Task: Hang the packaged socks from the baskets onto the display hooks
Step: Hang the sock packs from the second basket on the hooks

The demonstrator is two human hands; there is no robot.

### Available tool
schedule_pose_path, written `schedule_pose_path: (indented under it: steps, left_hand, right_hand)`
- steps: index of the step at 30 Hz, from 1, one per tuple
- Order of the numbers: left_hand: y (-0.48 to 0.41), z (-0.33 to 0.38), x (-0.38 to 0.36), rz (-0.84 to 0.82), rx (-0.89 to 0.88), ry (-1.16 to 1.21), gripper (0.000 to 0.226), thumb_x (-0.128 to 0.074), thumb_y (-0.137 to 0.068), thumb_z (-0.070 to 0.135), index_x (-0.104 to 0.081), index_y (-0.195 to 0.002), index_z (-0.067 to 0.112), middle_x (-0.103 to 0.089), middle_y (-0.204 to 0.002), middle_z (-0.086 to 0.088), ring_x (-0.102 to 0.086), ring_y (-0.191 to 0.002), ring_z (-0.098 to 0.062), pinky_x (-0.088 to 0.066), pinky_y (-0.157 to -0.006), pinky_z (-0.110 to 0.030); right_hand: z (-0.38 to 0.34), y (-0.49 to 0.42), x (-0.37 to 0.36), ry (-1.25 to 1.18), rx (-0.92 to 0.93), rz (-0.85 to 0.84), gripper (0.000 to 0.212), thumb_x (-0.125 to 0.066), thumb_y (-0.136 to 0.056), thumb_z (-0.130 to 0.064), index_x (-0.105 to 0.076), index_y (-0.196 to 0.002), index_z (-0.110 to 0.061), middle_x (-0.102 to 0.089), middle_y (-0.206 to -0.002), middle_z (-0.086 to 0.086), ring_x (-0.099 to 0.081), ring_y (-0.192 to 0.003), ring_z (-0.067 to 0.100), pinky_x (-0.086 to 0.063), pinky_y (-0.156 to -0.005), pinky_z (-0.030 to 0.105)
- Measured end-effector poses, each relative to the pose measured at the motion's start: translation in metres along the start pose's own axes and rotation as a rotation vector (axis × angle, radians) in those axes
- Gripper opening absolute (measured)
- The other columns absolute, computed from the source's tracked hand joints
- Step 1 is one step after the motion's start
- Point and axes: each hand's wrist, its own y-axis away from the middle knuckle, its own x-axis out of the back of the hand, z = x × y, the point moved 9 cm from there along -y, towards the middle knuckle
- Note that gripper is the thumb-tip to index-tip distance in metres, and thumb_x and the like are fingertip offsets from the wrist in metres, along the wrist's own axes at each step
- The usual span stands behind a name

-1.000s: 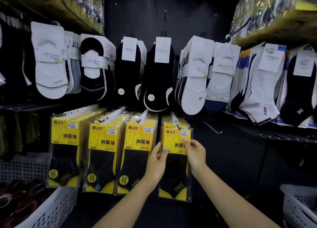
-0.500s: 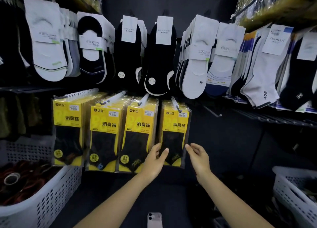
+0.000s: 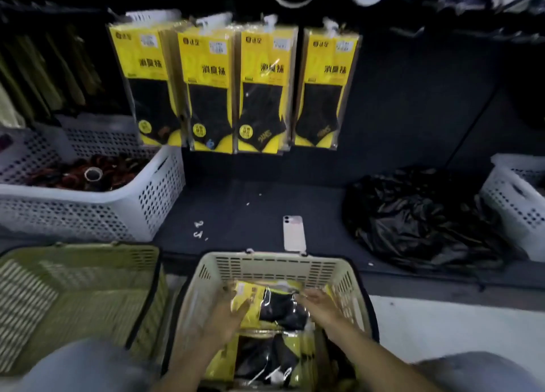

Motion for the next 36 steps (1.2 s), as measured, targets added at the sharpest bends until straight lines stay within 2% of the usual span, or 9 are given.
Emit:
schedule_pose_path:
  steps: [4,6,12,17,24,27,30,33,36]
  left_hand:
    - [0.016,-0.071,0.006,0.082,0.178,-0.007,0.059,-0.060,-0.092,0.022,-0.036,-0.143,0.006,-0.053,-0.130,-0.027,-0.055,-0.111,-0.028,-0.043,-0.098,-0.042]
    - [0.016,-0.101,0.010,0.105,0.311,-0.099,0.065,-0.059,-0.092,0.029,-0.031,-0.143,0.000,-0.040,-0.144,-0.023,-0.043,-0.129,-0.031,-0.034,-0.104,-0.037]
    - [0.017,-0.136,-0.010,-0.151,0.469,-0.342,0.077,-0.043,-0.095,0.050,-0.012,-0.151,0.007,-0.018,-0.158,-0.012,-0.025,-0.142,-0.029,-0.025,-0.111,-0.034]
    - [0.018,-0.129,-0.017,-0.283,0.432,-0.466,0.075,-0.036,-0.095,0.058,-0.017,-0.151,0.012,-0.016,-0.158,-0.010,-0.020,-0.144,-0.027,-0.019,-0.114,-0.036]
    - [0.022,-0.109,-0.024,-0.205,0.379,-0.158,0.068,-0.053,-0.093,0.046,-0.028,-0.147,0.013,-0.029,-0.153,-0.009,-0.035,-0.137,-0.027,-0.033,-0.110,-0.036]
    - [0.019,-0.081,-0.010,0.034,0.356,0.115,0.061,-0.063,-0.089,0.036,-0.039,-0.140,0.012,-0.043,-0.144,-0.012,-0.044,-0.128,-0.029,-0.041,-0.099,-0.038]
    - [0.013,-0.043,0.011,0.268,0.322,0.266,0.083,-0.074,-0.080,0.033,-0.029,-0.145,0.006,-0.037,-0.148,-0.016,-0.038,-0.134,-0.032,-0.037,-0.108,-0.042]
    - [0.008,-0.004,0.024,0.319,0.269,0.363,0.113,-0.080,-0.068,0.046,-0.012,-0.151,0.010,-0.024,-0.155,-0.014,-0.032,-0.138,-0.034,-0.033,-0.111,-0.049]
    - [0.009,0.037,0.023,0.226,0.294,0.642,0.123,-0.080,-0.054,0.063,-0.019,-0.149,0.015,-0.035,-0.149,-0.012,-0.038,-0.135,-0.032,-0.035,-0.109,-0.051]
  right_hand:
    - [0.075,0.005,-0.015,0.155,-0.107,-0.071,0.041,-0.071,-0.086,-0.021,-0.059,-0.118,0.001,-0.061,-0.123,0.015,-0.058,-0.114,0.026,-0.043,-0.075,0.022]
    - [0.100,0.008,-0.014,0.210,-0.149,-0.103,0.047,-0.070,-0.086,-0.022,-0.058,-0.125,-0.001,-0.061,-0.128,0.016,-0.058,-0.117,0.026,-0.043,-0.073,0.018]
    - [0.133,0.015,-0.025,0.161,-0.307,-0.296,0.078,-0.075,-0.081,-0.030,-0.038,-0.144,-0.004,-0.045,-0.145,0.012,-0.046,-0.131,0.026,-0.044,-0.095,0.029]
    - [0.128,0.012,-0.027,0.139,-0.323,-0.272,0.071,-0.075,-0.081,-0.030,-0.044,-0.139,-0.005,-0.049,-0.142,0.010,-0.048,-0.128,0.026,-0.040,-0.105,0.032]
    - [0.105,0.010,-0.045,-0.022,-0.277,-0.275,0.109,-0.077,-0.075,-0.042,-0.006,-0.153,-0.013,-0.015,-0.159,0.010,-0.024,-0.143,0.029,-0.030,-0.110,0.038]
    - [0.076,0.010,-0.039,-0.080,-0.251,-0.184,0.092,-0.077,-0.074,-0.043,-0.029,-0.147,-0.014,-0.030,-0.153,0.011,-0.038,-0.135,0.029,-0.038,-0.102,0.041]
    - [0.033,0.011,-0.025,-0.241,-0.177,-0.118,0.070,-0.080,-0.073,-0.038,-0.048,-0.132,-0.017,-0.045,-0.143,0.005,-0.050,-0.120,0.023,-0.044,-0.080,0.033]
    - [-0.004,0.014,-0.008,-0.439,-0.125,-0.075,0.087,-0.082,-0.067,-0.041,-0.041,-0.141,-0.020,-0.045,-0.143,0.001,-0.044,-0.130,0.028,-0.045,-0.093,0.044]
    - [-0.047,0.024,0.007,-0.612,-0.036,-0.075,0.080,-0.083,-0.061,-0.045,-0.054,-0.132,-0.022,-0.054,-0.137,0.002,-0.050,-0.126,0.025,-0.044,-0.102,0.051]
